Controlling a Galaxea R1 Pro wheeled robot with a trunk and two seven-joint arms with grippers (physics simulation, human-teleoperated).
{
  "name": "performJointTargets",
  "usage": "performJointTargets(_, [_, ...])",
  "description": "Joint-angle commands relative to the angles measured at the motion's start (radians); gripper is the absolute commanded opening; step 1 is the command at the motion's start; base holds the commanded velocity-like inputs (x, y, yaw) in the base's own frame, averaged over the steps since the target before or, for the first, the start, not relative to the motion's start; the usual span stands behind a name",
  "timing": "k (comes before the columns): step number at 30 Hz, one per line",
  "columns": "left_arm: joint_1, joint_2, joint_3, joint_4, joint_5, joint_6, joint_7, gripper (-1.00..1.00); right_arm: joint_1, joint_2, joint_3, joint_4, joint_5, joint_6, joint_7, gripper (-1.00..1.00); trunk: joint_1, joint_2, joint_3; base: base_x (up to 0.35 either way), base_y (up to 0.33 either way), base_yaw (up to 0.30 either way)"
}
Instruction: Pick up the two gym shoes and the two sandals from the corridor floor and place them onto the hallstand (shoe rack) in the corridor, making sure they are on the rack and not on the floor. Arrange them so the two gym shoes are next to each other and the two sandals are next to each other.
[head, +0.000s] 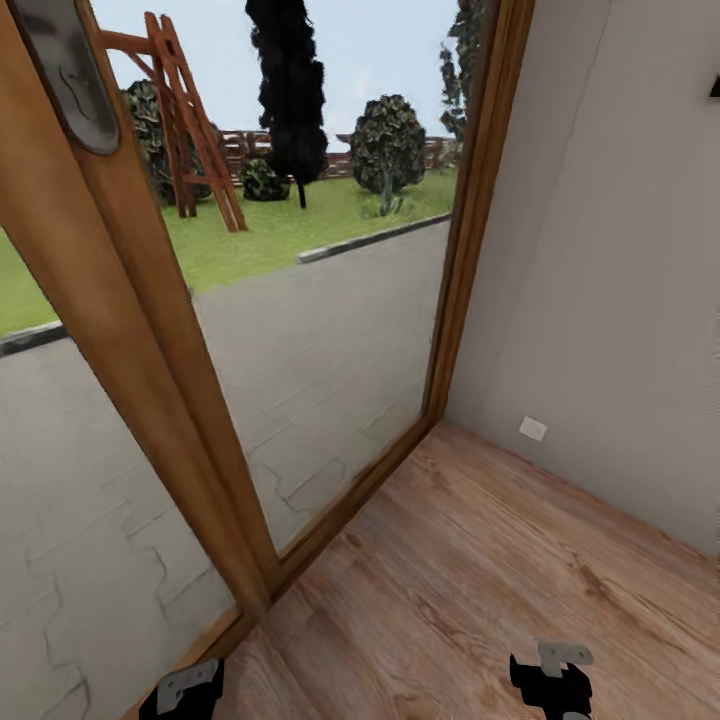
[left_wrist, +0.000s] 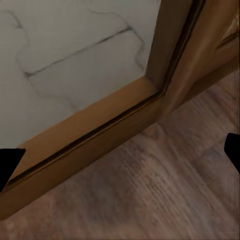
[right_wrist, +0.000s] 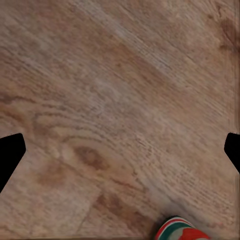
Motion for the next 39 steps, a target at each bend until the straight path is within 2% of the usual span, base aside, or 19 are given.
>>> performJointTargets(1, [0.0, 0.0, 0.0, 0.0, 0.003, -0.003, -0.001, 1.0, -0.001, 0.0, -0.008, 0.001, 0.01, -0.003, -0.003, 1.0, 0.0, 0.0, -0.001, 0.004, 0.002, -0.216])
performJointTargets(39, [0.0, 0.0, 0.0, 0.001, 0.003, -0.003, -0.001, 1.0, -0.001, 0.0, -0.008, 0.001, 0.01, -0.003, -0.004, 1.0, 0.0, 0.0, -0.001, 0.0, 0.0, -0.257])
